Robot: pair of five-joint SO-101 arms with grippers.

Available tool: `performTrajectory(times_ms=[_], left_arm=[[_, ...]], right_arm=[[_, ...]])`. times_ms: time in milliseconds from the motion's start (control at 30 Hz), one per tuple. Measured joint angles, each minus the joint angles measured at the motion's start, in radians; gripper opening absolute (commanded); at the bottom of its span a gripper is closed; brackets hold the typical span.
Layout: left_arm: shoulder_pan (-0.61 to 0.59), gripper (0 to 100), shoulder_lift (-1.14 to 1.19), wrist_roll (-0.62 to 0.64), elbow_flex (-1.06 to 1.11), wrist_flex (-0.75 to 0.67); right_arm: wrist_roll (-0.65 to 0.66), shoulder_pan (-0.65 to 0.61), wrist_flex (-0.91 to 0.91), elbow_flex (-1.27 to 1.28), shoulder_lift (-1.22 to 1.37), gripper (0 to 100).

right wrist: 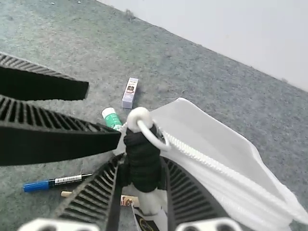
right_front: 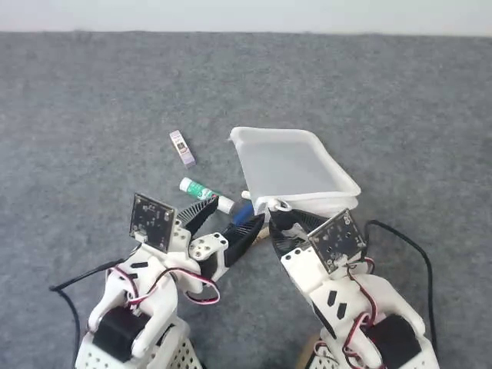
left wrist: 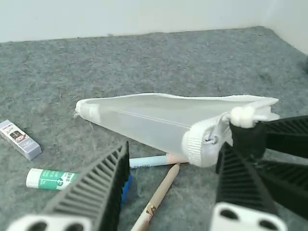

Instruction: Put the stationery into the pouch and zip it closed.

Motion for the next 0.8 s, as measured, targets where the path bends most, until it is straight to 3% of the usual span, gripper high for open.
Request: performTrajectory(times_ms=[500,800], left_arm=[[0.002,18,0.0,-0.003,0.084,-0.109],[0.003,8,0.0,-0.1,0.138,-0.14]], right_arm=[[0.003,-0.081,0.031,0.0,0.008,0.7],[0.003,-0.083,0.031,0.0,0.009,0.7]])
